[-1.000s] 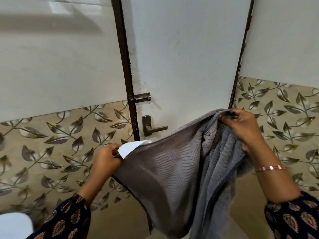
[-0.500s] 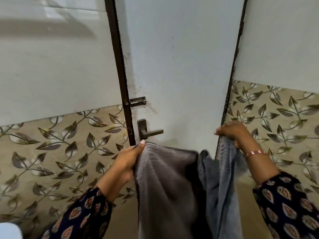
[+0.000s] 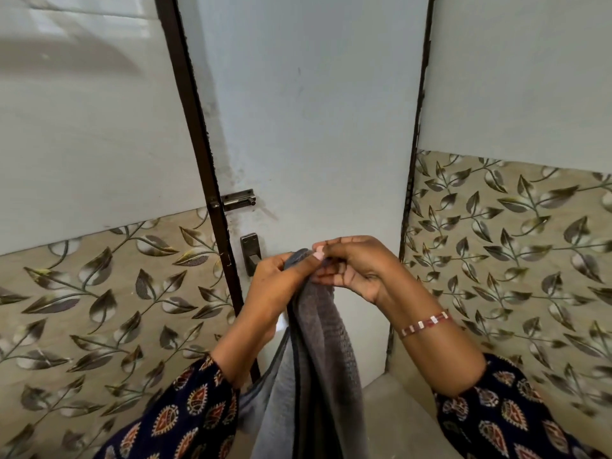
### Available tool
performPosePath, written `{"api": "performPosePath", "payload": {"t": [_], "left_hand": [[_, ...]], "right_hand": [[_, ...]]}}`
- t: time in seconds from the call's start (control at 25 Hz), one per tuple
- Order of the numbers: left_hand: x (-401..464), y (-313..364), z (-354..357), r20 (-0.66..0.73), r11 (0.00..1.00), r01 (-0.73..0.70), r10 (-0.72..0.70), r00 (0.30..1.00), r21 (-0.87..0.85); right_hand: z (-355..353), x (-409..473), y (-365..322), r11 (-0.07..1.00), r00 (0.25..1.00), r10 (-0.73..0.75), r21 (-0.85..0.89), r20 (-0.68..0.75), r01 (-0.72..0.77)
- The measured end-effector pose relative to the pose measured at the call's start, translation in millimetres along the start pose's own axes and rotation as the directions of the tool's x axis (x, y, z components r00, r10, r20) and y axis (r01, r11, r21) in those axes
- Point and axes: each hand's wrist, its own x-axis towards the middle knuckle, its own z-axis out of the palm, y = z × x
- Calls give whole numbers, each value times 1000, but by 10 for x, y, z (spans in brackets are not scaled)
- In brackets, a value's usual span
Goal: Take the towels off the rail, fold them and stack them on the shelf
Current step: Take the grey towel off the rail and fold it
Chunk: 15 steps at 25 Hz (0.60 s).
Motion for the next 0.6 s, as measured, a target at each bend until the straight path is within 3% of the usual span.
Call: {"api": "performPosePath", "payload": {"t": [0.12,0.24,0.32,0.44,0.52,0.6], "left_hand": [[-100,115,-146,197,945,-152,97,976,290],[-113,200,-306,168,824,-192,120,978,533],[-108,243,-436,97,866,-118,81,992,486],[-91,330,-571,27,925,9,-20,999,379],[-58,406,-612,21,912,38,-51,998,408],[-11,498,-620,-2,894,17,-18,1000,449]], "right_hand": [[119,23,41,998,998,-48,43,-33,49],[232,35,75,999,999,-38,39,21,38],[245,23,75,986,996,-79,-141,43,84],[187,31,60,809,963,-210,-523,169,268],[162,35,120,733,938,-191,-594,289,332],[142,38,290,756,920,-153,-556,362,345]]}}
